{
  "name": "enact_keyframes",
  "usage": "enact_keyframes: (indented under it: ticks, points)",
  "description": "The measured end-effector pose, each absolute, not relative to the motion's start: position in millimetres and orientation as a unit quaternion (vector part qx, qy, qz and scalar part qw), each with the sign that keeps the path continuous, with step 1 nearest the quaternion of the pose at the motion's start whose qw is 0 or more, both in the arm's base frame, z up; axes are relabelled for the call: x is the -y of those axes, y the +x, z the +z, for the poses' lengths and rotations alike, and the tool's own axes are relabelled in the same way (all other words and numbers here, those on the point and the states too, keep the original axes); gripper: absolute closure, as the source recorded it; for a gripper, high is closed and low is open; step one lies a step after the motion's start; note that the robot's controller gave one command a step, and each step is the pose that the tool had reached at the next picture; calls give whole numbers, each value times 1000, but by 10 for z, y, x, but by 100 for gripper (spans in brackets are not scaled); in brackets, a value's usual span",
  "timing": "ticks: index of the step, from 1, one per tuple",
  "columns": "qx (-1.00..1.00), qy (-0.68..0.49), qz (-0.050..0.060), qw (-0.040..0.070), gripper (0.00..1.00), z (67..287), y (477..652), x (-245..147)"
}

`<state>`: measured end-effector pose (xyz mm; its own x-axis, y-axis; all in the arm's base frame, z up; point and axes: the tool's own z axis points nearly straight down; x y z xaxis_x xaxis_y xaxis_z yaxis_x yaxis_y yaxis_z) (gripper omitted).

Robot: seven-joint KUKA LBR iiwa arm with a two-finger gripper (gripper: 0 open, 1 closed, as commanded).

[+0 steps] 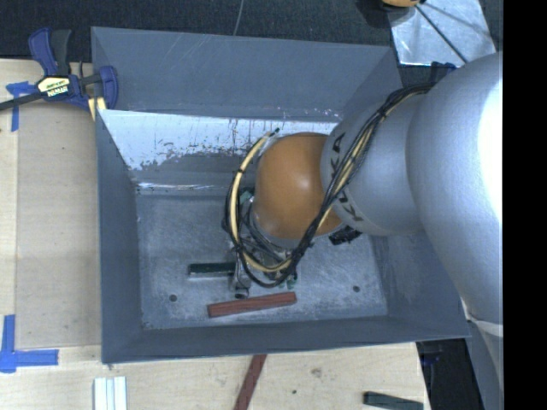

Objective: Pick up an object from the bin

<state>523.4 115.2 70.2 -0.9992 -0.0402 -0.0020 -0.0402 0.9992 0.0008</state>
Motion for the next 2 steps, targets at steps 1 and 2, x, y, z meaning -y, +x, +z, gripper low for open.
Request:
enact_keyframes:
  ticks: [1,2]
  points:
    - [-1000,-20,0,1,100,702,5234,-1152]
    - [-999,-54,0,3,100,2362,5186,-1395]
